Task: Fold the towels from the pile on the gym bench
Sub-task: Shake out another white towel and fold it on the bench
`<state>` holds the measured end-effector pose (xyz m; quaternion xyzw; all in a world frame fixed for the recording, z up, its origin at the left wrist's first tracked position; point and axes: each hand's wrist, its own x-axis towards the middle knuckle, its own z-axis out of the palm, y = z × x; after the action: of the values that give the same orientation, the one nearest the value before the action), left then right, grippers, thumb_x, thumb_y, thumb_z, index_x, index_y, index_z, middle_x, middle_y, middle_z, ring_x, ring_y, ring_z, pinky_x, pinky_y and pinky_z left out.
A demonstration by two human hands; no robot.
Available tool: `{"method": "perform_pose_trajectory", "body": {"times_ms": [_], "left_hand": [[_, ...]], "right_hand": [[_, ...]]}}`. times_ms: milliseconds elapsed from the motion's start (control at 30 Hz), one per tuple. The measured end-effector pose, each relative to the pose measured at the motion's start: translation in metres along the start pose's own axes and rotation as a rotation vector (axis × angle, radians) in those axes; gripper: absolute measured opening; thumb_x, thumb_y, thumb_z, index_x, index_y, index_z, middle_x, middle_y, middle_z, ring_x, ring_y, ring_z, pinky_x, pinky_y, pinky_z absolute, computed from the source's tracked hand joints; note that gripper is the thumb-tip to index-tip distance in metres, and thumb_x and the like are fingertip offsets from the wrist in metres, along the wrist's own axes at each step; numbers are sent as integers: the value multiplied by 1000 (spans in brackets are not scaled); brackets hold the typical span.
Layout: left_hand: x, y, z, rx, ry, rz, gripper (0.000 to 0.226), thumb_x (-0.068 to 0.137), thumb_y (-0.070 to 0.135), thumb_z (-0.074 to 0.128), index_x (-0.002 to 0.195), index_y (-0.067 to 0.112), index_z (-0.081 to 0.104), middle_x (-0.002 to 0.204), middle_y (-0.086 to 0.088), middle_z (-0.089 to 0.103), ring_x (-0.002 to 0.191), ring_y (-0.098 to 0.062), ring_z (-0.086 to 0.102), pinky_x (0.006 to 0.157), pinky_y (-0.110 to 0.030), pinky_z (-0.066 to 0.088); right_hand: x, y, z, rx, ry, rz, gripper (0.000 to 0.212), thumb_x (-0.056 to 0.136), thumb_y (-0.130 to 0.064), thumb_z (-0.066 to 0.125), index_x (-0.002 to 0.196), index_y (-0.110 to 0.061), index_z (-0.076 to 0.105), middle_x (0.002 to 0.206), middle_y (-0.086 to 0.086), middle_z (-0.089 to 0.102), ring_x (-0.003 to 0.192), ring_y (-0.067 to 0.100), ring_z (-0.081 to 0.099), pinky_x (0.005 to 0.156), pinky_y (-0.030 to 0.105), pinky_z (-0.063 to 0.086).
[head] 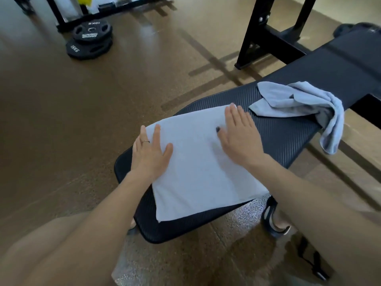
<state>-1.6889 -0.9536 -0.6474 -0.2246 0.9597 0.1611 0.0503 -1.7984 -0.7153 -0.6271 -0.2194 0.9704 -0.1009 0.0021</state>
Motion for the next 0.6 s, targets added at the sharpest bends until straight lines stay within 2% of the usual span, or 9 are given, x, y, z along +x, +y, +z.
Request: {"method": "perform_pose_trajectory", "body": {"times_ms": [100,133,200,233,300,367,467,533,600], "left_hand": [[20,-13,-15,-57,-10,-127,73,101,57,38,161,33,3,159,-28,25,148,-41,23,121,-50,15],[26,-17,-20,-125,-29,-165,73,101,53,42,160,33,5,151,-28,37,142,-42,34,119,-51,23],[29,-20,-30,-285,-56,-156,69,100,41,51,159,31,15,139,-25,51,129,-41,49,110,-49,38],[27,-20,-33,-311,-46,-125,66,100,35,54,157,30,22,134,-22,55,124,-40,52,105,-48,42],[24,-20,-40,-287,17,-80,54,97,26,57,147,31,37,125,-14,59,116,-35,55,98,-47,47],[23,-19,-43,-283,59,-57,43,93,17,57,132,32,47,116,-8,59,108,-32,57,89,-45,50],[25,-20,-48,-346,28,-69,37,88,10,55,114,35,49,107,-7,60,97,-32,58,78,-44,52],[27,-20,-50,-423,42,-102,36,85,5,55,106,34,51,107,-9,60,94,-31,59,74,-42,50],[28,-18,-50,-452,69,-105,35,83,-1,53,100,29,55,110,-13,58,89,-27,55,66,-35,45]], "right_hand": [[-66,-79,6,244,25,-299,74,98,-48,25,156,-3,33,162,15,34,150,31,31,125,47,21],[-92,-105,9,294,-43,-373,74,98,-49,28,157,-4,31,163,13,31,152,29,27,125,47,21],[-134,-139,22,271,-210,-429,79,99,-57,31,161,-10,17,169,9,13,157,24,7,128,44,8],[-148,-148,30,232,-247,-429,83,99,-60,32,162,-11,12,170,8,6,157,23,-2,127,45,3],[-164,-156,46,96,-226,-447,87,98,-64,35,162,-10,14,170,13,4,157,28,-4,127,50,3],[-168,-154,55,15,-192,-460,80,99,-61,38,159,-10,24,168,16,14,157,32,6,125,53,12],[-165,-152,55,11,-120,-493,58,101,-46,45,148,-12,42,156,19,37,147,36,31,120,54,28],[-161,-153,47,-45,-82,-534,45,97,-33,55,135,-10,48,136,19,46,126,39,44,110,56,39],[-159,-158,34,-125,-100,-543,45,88,-27,66,126,-9,50,122,18,50,106,38,48,96,57,47]]}}
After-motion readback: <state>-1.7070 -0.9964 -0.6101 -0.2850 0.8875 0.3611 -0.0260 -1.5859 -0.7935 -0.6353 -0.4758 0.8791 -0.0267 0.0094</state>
